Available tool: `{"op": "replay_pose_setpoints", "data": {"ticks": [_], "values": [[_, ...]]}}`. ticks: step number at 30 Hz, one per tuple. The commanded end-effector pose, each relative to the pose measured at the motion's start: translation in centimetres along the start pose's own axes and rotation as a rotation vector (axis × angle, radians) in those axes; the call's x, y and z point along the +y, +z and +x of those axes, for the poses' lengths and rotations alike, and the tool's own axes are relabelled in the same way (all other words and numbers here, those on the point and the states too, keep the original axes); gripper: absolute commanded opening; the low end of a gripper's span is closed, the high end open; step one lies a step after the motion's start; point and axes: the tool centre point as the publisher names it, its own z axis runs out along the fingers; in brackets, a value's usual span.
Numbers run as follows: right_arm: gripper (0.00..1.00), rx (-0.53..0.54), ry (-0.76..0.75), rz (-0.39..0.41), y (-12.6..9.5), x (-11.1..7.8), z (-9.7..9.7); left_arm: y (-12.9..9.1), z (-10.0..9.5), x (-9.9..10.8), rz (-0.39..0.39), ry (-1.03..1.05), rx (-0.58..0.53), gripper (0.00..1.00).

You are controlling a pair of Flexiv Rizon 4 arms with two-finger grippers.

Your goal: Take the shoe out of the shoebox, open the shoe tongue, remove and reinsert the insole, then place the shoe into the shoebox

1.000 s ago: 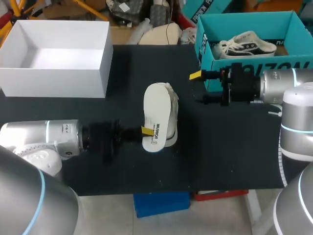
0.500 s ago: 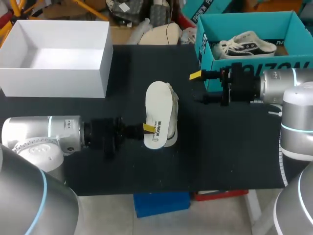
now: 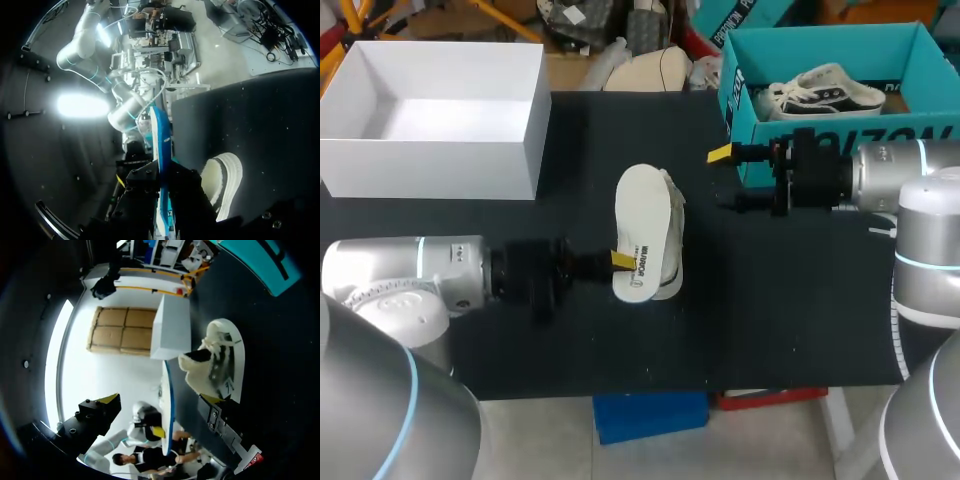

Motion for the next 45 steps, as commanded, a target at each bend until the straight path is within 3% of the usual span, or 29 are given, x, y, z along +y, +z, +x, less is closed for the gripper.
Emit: {"op": "replay_pose_setpoints", "data": {"ticks": [1,6,14,17,27,30,33,35,36,45], "values": [[1.00,-0.001,0.000,-0.004,0.2,-0.1,-0.1,-0.4,-0.7,0.8,-0.019,0.024,0.004,0.00],[1.00,-0.001,0.000,-0.004,0.2,-0.1,-0.1,-0.8,-1.1,2.3,-0.020,0.042,-0.010,0.00],[1.00,-0.001,0.000,-0.004,0.2,-0.1,-0.1,-0.8,-1.1,2.3,-0.018,0.043,-0.010,0.00],[1.00,-0.009,-0.028,0.051,0.8,0.3,-0.3,-0.8,-1.1,2.3,-0.018,0.043,-0.010,0.00],[1.00,0.016,-0.090,0.126,4.2,0.2,-0.4,-0.8,-1.1,2.3,-0.018,0.043,-0.010,0.00],[0.93,0.017,-0.090,0.152,5.2,-0.1,-0.7,-0.8,-1.1,2.3,-0.018,0.043,-0.010,0.00],[0.72,0.020,-0.098,0.177,6.0,-0.3,-0.7,-0.8,-1.1,2.3,-0.018,0.043,-0.010,0.00],[0.69,0.016,-0.096,0.188,6.5,-0.4,-0.7,-0.8,-1.1,2.3,-0.018,0.043,-0.010,0.00],[0.62,0.013,-0.094,0.191,6.7,-0.4,-0.7,-0.8,-1.1,2.3,-0.018,0.043,-0.010,0.00],[0.49,0.007,-0.088,0.212,8.6,-0.8,-0.5,-0.8,-1.1,2.3,-0.018,0.043,-0.010,0.00]]}}
